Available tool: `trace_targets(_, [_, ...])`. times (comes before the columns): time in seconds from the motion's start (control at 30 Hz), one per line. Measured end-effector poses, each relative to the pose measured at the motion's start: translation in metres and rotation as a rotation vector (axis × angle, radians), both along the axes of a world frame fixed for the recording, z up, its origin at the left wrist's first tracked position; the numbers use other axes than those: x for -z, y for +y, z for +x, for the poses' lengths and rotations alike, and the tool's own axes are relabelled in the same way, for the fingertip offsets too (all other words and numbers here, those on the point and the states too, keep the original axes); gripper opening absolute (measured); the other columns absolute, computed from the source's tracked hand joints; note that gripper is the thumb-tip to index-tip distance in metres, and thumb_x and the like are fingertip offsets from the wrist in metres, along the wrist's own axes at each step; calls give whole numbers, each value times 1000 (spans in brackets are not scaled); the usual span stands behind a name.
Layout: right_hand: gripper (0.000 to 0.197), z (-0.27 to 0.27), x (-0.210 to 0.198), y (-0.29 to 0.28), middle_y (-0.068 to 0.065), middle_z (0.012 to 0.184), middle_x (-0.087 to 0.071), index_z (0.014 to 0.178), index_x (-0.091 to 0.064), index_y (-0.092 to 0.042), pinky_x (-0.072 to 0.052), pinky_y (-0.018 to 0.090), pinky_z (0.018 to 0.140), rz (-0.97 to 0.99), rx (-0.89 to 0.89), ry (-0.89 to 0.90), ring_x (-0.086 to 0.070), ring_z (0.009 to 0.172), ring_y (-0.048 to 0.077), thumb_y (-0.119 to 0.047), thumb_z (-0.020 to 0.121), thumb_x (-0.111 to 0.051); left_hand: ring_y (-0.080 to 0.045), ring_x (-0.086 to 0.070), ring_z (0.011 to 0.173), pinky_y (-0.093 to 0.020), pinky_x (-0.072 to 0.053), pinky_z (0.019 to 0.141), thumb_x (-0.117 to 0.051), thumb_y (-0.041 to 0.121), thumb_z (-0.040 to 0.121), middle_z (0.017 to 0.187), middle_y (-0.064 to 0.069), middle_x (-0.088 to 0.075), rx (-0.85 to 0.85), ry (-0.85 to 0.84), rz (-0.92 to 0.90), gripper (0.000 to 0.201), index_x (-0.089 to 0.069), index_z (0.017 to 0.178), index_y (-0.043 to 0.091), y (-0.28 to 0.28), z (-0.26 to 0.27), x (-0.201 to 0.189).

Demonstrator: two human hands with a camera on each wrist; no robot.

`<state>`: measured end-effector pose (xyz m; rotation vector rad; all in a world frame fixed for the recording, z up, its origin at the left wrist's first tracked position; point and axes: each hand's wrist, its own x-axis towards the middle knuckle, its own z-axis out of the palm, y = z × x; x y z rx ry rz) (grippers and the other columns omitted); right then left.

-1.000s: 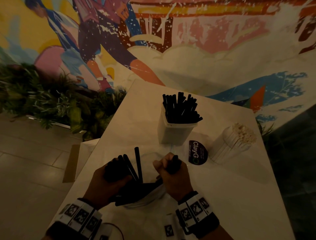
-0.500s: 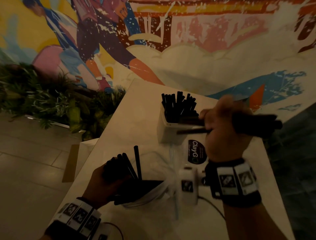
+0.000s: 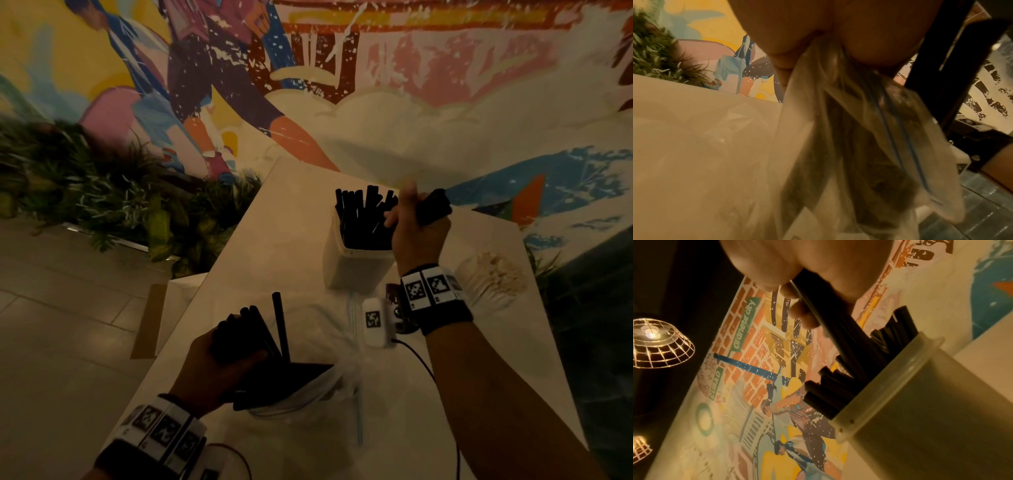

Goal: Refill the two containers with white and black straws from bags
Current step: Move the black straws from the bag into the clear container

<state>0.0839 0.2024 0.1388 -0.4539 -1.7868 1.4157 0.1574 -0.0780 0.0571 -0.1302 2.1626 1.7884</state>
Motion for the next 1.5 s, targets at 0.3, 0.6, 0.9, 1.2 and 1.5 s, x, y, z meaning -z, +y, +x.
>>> trace_targets(0.3, [78,-8,29,35,12,145,-40,138,-42,-21,-27,58,107,587,117,-725,-34,135,34,-75,82,-43,8,-62,57,-8,-50,52,-73,-10,68,76,-4,-63,10,10,4,29,-58,71,15,3,-2,-4])
trace_targets(0.6, [78,-16,17,29,18,153,-26,147,-25,-19,-37,36,108,695,130,-74,-34,137,33,-40,85,-68,-4,-63,63,-9,-51,53,-75,-7,67,76,-2,-64,11,25,-23,28,-59,72,16,1,-2,-1])
trace_targets(0.9, [52,-26,41,29,8,151,-35,135,-48,-18,-17,60,111,1018,-29,-757,-25,140,32,-44,100,-19,-14,-64,73,-23,-55,61,-76,-6,66,75,-3,-66,4,24,-35,27,-61,70,16,1,-2,-1])
trace_targets(1.2, [65,97,17,-58,-14,127,-56,134,-44,-35,-50,22,92,296,-696,-496,-56,105,-2,-32,77,-76,-2,-67,69,-15,-54,57,-79,-2,65,66,1,-69,46,86,-55,26,-63,73,17,0,-6,6])
trace_targets(1.5, [132,130,88,-106,-25,154,-13,140,14,-59,-35,37,113,236,-948,-745,-25,141,2,-32,59,-87,8,-57,100,-10,-48,80,-68,69,57,108,27,-60,336,265,-39,54,-52,105,50,10,-3,0])
